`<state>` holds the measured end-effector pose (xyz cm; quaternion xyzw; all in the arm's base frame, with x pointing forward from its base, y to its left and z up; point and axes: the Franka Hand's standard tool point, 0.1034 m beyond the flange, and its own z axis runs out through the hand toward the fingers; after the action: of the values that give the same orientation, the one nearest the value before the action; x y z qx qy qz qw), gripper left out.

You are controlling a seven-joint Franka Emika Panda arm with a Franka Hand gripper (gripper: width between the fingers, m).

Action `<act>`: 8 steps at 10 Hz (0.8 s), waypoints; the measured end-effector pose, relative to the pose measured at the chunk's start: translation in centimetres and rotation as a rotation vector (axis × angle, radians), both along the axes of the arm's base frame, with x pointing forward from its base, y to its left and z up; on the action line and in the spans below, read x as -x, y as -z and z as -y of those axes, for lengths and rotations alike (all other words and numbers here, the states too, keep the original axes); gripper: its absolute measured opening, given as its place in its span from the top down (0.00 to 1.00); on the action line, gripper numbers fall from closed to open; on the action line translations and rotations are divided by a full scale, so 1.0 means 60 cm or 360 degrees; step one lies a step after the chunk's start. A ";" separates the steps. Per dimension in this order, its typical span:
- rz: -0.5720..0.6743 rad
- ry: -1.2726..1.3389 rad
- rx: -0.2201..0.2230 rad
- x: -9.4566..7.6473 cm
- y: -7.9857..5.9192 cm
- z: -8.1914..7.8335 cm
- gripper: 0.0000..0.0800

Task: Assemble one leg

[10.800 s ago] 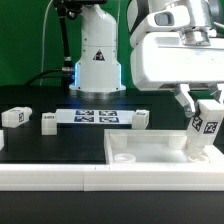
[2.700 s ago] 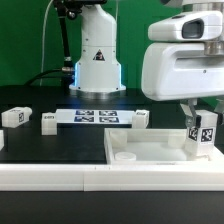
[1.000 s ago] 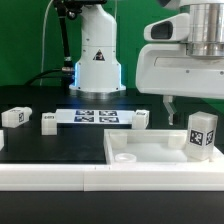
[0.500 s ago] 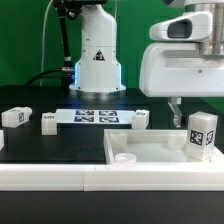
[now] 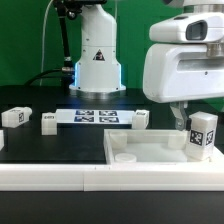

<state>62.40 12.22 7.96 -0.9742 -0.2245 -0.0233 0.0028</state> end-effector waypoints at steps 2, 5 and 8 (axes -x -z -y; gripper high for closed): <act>0.0000 -0.0013 0.0000 0.000 0.000 0.001 0.19; 0.0000 -0.0012 0.0000 0.000 0.000 0.001 0.64; 0.0002 0.0051 -0.0003 0.000 0.000 0.001 0.64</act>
Offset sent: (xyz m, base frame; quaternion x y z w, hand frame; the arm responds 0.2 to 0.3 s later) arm 0.0000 0.0000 0.0000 0.0000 0.0000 0.0000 1.0000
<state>62.43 12.13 7.95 -0.9777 -0.2088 -0.0243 0.0033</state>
